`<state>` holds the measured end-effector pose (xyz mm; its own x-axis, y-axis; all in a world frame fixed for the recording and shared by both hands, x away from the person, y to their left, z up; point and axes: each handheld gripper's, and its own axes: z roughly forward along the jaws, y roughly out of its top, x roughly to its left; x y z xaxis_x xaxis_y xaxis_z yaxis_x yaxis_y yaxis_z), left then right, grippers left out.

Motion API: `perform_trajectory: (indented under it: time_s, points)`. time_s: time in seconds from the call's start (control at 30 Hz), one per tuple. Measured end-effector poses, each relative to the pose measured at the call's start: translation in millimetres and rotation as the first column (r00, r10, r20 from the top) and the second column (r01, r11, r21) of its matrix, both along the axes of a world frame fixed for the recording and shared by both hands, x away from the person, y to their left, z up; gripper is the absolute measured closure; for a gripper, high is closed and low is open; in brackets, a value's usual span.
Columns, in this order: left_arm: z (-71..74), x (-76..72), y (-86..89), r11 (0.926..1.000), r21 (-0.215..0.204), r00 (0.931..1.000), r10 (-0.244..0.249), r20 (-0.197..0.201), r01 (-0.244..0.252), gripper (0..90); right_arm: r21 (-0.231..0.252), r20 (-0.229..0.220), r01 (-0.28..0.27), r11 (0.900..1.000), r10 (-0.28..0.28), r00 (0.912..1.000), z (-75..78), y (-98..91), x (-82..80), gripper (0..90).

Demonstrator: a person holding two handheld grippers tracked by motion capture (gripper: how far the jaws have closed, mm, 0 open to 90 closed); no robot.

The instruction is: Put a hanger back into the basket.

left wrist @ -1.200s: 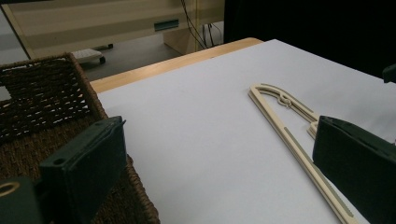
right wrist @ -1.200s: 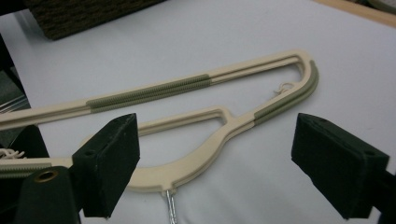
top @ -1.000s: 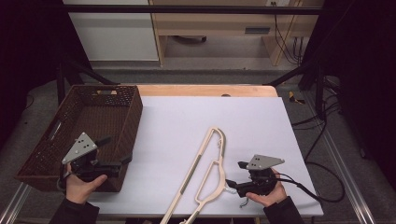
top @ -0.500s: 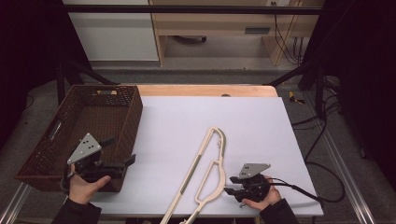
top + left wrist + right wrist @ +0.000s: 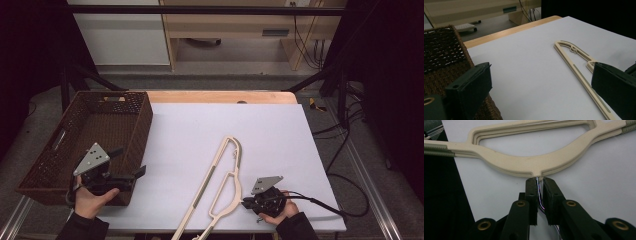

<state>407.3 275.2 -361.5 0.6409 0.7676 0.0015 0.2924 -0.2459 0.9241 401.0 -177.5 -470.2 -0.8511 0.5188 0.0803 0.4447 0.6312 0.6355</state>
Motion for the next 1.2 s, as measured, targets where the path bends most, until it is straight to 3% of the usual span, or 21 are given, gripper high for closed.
perform_trajectory:
  time_s: [0.43,0.57,0.77,0.97,1.2]
  points:
    - [-0.6,-3.2,-12.8,0.9995,0.008,0.9996,-0.029,-0.002,0.029,3.1,0.037,0.001,-0.035,0.9987,0.035,0.9994,5.8,-4.2,1.4,88.7]
    - [-2.2,-6.0,-26.4,0.9980,0.019,0.9981,-0.061,-0.007,0.061,3.2,0.056,-0.002,-0.027,0.9980,0.027,0.9996,11.9,-7.3,2.3,88.8]
    - [-7.7,-13.3,-59.9,0.9903,0.054,0.9913,-0.126,-0.038,0.128,3.6,0.056,-0.008,-0.020,0.9982,0.020,0.9998,17.2,-8.0,3.3,88.8]
    - [-17.6,-23.8,-100.3,0.9692,0.110,0.9737,-0.212,-0.084,0.220,3.8,0.059,-0.004,-0.022,0.9980,0.022,0.9997,25.9,-6.1,3.7,88.9]
    - [-32.6,-29.9,-143.3,0.9313,0.167,0.9401,-0.297,-0.168,0.324,5.9,0.054,-0.011,-0.007,0.9985,0.007,0.9999,32.9,-3.6,3.7,88.9]
